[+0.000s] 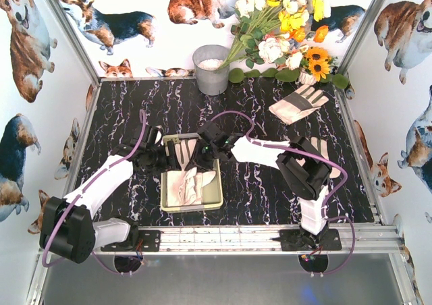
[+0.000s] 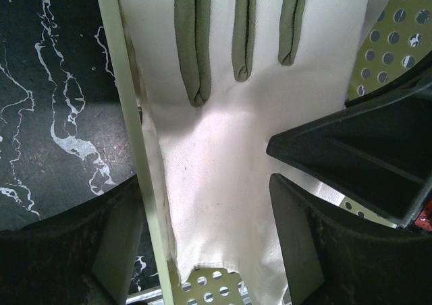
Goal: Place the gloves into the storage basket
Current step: Place the glove in the bin.
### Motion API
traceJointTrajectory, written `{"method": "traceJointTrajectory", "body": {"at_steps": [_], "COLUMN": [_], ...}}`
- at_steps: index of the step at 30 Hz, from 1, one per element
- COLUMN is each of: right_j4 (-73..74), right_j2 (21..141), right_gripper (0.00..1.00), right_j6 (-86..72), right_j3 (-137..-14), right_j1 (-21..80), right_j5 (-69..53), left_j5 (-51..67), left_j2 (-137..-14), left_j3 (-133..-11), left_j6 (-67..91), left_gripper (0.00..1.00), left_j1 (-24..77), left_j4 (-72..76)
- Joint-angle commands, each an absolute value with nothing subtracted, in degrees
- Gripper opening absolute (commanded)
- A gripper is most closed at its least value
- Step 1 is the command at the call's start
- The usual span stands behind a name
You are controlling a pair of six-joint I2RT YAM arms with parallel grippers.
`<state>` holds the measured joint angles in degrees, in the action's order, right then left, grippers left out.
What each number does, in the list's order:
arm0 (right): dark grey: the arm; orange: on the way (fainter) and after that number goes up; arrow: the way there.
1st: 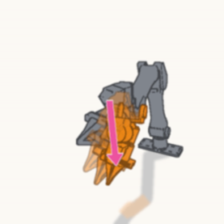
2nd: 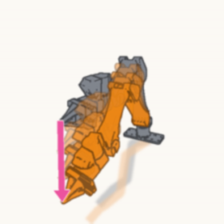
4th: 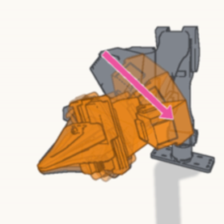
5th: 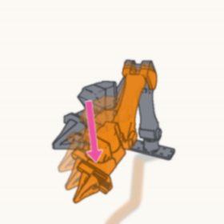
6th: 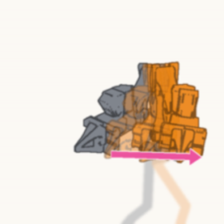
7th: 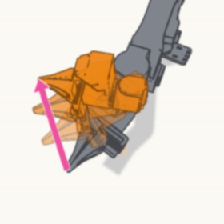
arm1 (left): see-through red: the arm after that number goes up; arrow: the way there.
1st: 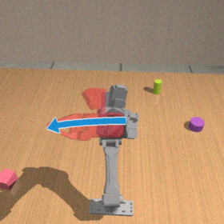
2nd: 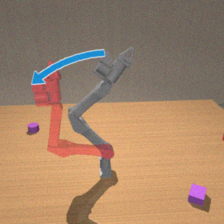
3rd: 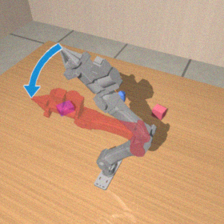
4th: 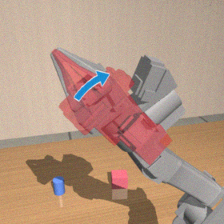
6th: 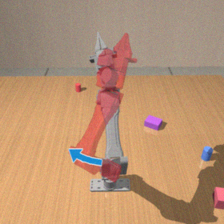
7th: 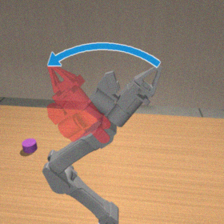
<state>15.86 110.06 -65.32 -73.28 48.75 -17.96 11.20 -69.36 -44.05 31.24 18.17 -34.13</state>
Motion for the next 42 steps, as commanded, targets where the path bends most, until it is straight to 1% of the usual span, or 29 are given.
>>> {"method": "traceJointTrajectory", "body": {"at_steps": [1,5,11,15,17,18,21,24,26,27,28,29,32,34,38,42], "right_j4": [12.8,15.5,19.1,21.3,21.7,22.1,24.2,26.0,27.0,27.4,27.7,27.8,28.1,28.6,28.5,24.4], "right_j2": [108.1,109.1,106.5,107.0,107.0,106.7,105.9,104.8,103.8,103.3,102.7,102.5,101.9,101.8,101.8,102.9], "right_gripper": [0.0,0.0,0.0,0.0,0.0,0.02,0.18,0.29,0.34,0.36,0.37,0.37,0.37,0.37,0.36,0.26], "right_j6": [-65.8,-63.8,-60.5,-58.4,-58.2,-57.8,-56.6,-55.6,-55.2,-55.0,-55.1,-55.1,-55.8,-56.1,-57.0,-60.1], "right_j3": [-73.3,-72.3,-71.0,-71.6,-71.7,-72.0,-73.5,-75.1,-75.8,-76.1,-76.1,-76.0,-75.8,-75.8,-75.1,-73.4], "right_j1": [49.5,49.5,49.5,49.5,49.6,49.6,49.6,49.7,49.6,49.7,49.7,49.7,49.7,49.7,49.7,49.7], "right_j5": [-17.1,-15.2,-8.9,-9.2,-9.6,-9.5,-8.8,-8.6,-8.2,-8.0,-7.9,-7.9,-8.2,-8.2,-8.9,-12.0], "left_j5": [14.1,14.2,13.6,13.3,12.9,12.7,11.3,8.9,7.4,7.4,9.0,9.5,16.2,18.2,20.2,20.7], "left_j2": [-69.9,-70.1,-70.0,-70.0,-70.0,-69.9,-69.4,-67.9,-66.7,-66.1,-65.3,-65.0,-64.8,-65.4,-66.1,-68.7], "left_j3": [-43.8,-43.8,-43.8,-44.6,-45.8,-46.4,-49.3,-52.1,-54.2,-55.2,-56.4,-56.5,-54.8,-53.4,-52.3,-52.7], "left_j6": [31.4,31.3,31.0,30.4,29.8,29.5,28.7,28.2,28.0,28.1,28.7,28.9,32.1,33.0,32.8,31.8], "left_gripper": [0.65,0.65,0.65,0.65,0.67,0.7,0.76,0.79,0.79,0.77,0.72,0.7,0.57,0.52,0.5,0.46], "left_j1": [18.3,18.4,18.4,18.3,18.3,18.3,18.3,18.4,18.3,18.3,18.4,18.4,18.4,18.7,19.3,20.5], "left_j4": [-31.6,-31.5,-31.9,-32.7,-33.6,-34.2,-36.5,-38.9,-40.9,-41.5,-41.7,-41.3,-38.8,-38.4,-37.0,-37.3]}}
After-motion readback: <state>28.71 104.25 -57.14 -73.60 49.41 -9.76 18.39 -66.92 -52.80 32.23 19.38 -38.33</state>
